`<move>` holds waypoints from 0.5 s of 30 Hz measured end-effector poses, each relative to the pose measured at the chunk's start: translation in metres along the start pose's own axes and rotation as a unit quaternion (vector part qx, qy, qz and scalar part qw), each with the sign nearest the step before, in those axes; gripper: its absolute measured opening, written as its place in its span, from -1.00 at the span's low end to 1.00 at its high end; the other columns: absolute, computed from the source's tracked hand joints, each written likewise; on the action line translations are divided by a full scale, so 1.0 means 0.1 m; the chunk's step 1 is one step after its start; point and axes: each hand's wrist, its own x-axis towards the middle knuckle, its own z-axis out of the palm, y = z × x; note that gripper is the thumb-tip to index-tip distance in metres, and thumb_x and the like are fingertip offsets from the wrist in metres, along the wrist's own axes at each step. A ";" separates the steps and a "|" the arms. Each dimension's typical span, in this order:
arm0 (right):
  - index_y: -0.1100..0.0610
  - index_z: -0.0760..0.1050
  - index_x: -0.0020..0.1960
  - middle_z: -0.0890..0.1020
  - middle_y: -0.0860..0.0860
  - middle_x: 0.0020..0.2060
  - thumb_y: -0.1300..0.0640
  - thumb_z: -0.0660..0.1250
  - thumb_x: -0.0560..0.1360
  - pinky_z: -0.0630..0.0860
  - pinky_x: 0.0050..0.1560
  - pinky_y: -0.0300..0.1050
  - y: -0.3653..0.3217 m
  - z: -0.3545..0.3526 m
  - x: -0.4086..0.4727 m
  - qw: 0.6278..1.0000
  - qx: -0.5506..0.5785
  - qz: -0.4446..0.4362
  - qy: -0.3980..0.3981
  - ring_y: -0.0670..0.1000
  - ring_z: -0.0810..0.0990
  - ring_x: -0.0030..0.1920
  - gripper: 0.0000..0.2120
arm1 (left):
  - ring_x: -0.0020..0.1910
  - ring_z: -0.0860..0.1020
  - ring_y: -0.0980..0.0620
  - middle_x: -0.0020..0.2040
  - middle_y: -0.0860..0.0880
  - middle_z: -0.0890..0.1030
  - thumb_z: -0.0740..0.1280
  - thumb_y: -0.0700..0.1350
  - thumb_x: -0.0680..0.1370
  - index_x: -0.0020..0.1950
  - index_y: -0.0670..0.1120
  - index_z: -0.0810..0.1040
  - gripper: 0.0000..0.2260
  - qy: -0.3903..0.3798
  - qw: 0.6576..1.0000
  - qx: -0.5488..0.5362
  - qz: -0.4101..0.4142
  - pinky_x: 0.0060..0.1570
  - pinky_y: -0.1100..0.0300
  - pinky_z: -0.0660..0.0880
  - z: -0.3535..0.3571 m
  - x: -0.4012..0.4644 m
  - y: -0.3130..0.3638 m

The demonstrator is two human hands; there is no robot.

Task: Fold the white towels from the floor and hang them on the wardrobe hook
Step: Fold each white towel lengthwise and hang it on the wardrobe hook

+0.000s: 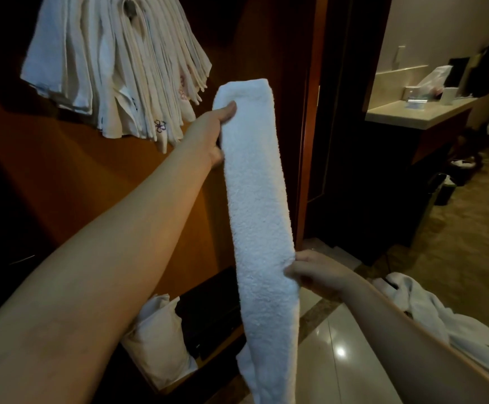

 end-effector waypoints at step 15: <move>-0.28 0.52 0.03 0.62 -0.44 -0.07 -0.49 0.29 0.31 0.50 -0.10 -0.28 -0.23 0.23 -0.03 0.969 -0.173 -0.070 0.164 -0.33 0.63 -0.08 -0.59 | -0.01 0.69 -0.10 0.10 -0.15 0.67 0.28 0.09 0.66 0.37 -0.15 0.48 -0.60 0.063 0.990 0.084 -0.093 -0.25 0.03 0.66 -0.45 0.36 -0.56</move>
